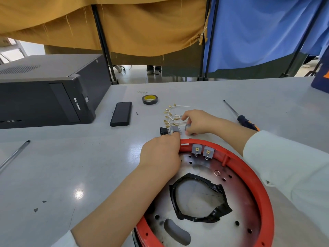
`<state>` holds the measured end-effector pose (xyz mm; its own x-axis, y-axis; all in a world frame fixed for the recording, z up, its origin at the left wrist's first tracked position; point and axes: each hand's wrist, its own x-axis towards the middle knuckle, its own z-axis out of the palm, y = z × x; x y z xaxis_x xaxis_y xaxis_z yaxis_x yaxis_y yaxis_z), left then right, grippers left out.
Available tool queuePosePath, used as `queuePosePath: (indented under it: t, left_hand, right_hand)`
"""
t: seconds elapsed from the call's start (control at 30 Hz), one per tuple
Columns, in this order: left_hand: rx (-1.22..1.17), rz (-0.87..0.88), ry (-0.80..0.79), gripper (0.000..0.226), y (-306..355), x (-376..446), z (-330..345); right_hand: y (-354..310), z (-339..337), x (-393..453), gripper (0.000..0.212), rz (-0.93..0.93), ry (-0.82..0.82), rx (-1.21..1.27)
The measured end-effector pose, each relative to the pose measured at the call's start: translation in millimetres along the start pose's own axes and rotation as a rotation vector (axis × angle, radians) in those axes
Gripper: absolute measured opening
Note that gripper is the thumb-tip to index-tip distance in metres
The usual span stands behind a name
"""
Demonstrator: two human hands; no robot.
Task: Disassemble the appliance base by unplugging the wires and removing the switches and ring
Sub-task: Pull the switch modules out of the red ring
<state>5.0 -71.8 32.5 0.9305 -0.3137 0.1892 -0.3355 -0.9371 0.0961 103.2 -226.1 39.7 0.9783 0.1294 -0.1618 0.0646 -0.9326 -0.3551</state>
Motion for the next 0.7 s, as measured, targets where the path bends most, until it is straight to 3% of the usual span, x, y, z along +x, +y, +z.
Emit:
queuePosePath:
  t: [0.17,0.37,0.53,0.7]
  left_hand:
    - [-0.030,-0.018,-0.022,0.021,-0.1,-0.1,-1.5]
    - [-0.087,-0.113,-0.031,0.016,-1.0,-1.0,-5.5]
    - [-0.044,-0.217,-0.069,0.018,-3.6,-3.9,-10.0]
    - [-0.043,-0.241,-0.106,0.008,-8.5,-12.7,-6.1]
  right_hand:
    - [-9.0,-9.1,-19.2,0.055,-0.059,0.087,-0.008]
    - [-13.7,-21.7,-74.8,0.026,-0.130,0.116,0.111]
    - [-12.6,-5.0,-108.8,0.024,-0.153,0.038,0.075]
    - [-14.9,10.8,-115.7,0.020,-0.214,0.101,-0.002]
